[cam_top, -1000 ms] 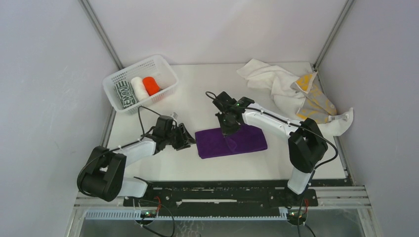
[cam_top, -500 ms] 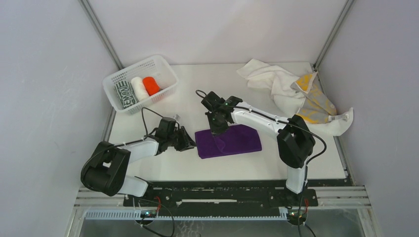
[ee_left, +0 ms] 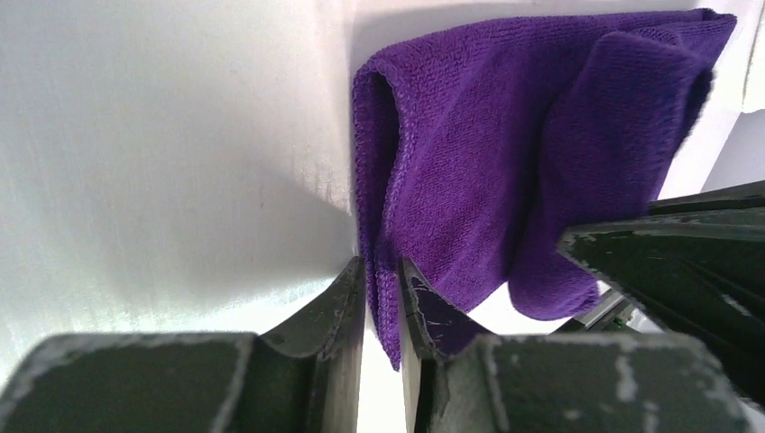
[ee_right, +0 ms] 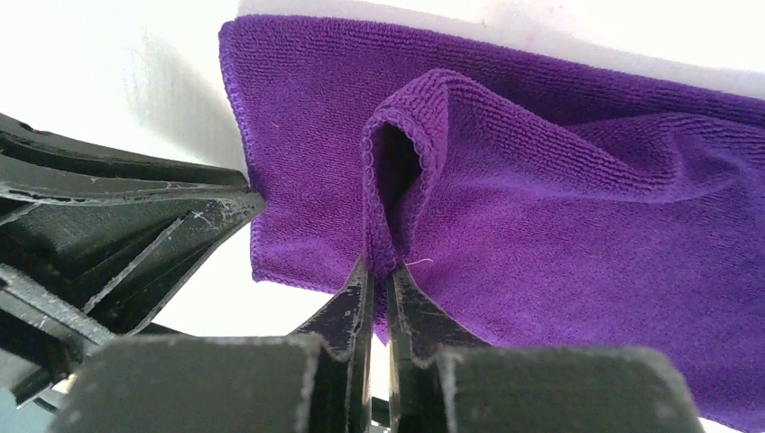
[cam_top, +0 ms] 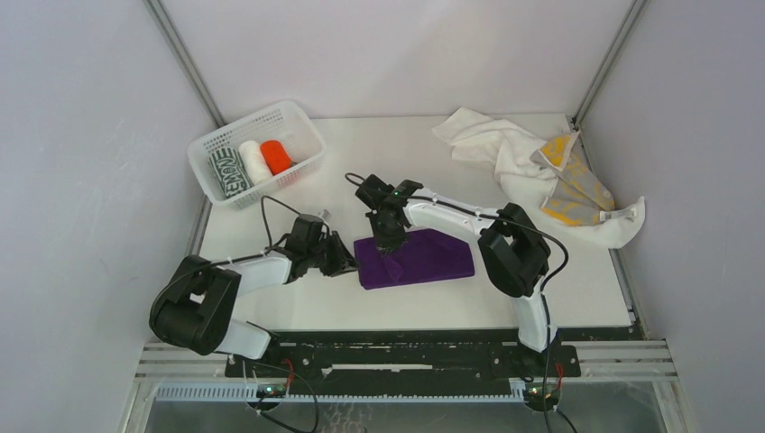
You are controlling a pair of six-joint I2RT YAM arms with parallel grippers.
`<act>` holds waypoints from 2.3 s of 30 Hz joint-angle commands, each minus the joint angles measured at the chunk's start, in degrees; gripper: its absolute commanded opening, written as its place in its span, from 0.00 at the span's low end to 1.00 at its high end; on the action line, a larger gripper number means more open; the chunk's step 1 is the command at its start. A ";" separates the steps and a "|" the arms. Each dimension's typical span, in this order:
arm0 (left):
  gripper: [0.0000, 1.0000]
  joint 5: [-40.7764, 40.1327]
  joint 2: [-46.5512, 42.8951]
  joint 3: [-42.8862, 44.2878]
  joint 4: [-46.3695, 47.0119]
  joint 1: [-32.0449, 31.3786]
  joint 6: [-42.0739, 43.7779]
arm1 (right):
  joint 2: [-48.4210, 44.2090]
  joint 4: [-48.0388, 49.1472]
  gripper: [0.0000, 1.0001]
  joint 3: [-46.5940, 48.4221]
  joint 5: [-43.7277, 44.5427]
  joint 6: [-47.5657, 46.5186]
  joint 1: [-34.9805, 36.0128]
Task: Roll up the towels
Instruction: Fold the towel at the center of the board.
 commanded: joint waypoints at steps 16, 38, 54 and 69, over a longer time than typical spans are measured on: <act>0.17 0.64 2.31 -0.32 2.78 -1.84 -0.66 | -3.42 -0.99 0.00 3.48 -0.29 1.30 1.90; 0.16 -0.97 1.49 0.06 1.51 -2.51 -0.31 | 0.24 0.02 0.00 5.38 -2.49 3.57 2.18; 0.19 -3.21 0.00 0.16 -0.63 -2.77 -0.27 | 4.04 5.93 0.21 3.15 -7.33 5.78 1.62; 0.44 -13.33 -17.35 -3.17 -12.35 -2.50 -2.05 | -13.53 18.38 0.43 -11.05 -12.16 5.62 -0.74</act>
